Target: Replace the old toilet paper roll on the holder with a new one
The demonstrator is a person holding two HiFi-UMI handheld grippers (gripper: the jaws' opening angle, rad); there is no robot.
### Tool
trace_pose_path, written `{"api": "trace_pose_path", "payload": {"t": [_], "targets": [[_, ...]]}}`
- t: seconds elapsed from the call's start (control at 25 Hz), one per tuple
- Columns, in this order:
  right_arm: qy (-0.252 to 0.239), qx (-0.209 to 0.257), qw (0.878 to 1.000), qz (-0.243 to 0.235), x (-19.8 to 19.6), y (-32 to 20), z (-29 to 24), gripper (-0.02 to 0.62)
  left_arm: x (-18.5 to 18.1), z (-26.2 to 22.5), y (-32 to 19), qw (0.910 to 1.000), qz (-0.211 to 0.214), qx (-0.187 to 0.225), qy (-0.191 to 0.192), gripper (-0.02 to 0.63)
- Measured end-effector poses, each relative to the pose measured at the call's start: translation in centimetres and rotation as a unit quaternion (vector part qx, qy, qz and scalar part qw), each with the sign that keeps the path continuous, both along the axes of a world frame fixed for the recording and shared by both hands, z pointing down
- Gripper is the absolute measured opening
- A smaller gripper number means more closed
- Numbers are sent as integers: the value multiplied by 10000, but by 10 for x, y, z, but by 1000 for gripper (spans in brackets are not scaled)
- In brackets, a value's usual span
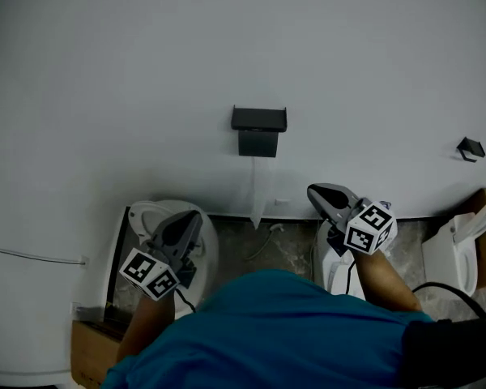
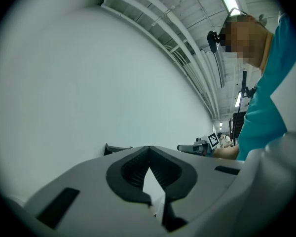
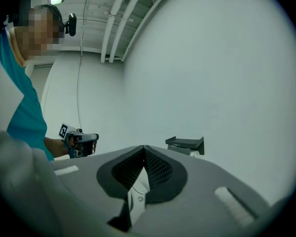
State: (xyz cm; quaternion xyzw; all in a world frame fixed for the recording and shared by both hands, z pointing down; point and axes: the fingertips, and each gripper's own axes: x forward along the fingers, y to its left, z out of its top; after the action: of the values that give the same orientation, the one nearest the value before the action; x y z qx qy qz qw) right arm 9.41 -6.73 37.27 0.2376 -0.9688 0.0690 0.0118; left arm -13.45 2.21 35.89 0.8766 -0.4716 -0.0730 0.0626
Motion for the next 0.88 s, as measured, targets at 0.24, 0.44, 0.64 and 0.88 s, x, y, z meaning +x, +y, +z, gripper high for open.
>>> {"api": "trace_pose_path", "payload": {"t": [0.24, 0.44, 0.64, 0.88], "targets": [[-1, 13, 9996, -273, 33, -48, 1, 3, 50, -3, -43, 9999, -123, -43, -102, 9], [-48, -122, 9995, -286, 41, -77, 11, 3, 60, 7, -73, 9999, -72, -133, -74, 9], [-3, -257, 9996, -126, 29, -108, 22, 3, 48, 13, -109, 9996, 104, -231, -87, 9], [55, -255, 9992, 303, -13, -146, 20, 3, -2, 18, -167, 9983, 560, -156, -36, 9]]}}
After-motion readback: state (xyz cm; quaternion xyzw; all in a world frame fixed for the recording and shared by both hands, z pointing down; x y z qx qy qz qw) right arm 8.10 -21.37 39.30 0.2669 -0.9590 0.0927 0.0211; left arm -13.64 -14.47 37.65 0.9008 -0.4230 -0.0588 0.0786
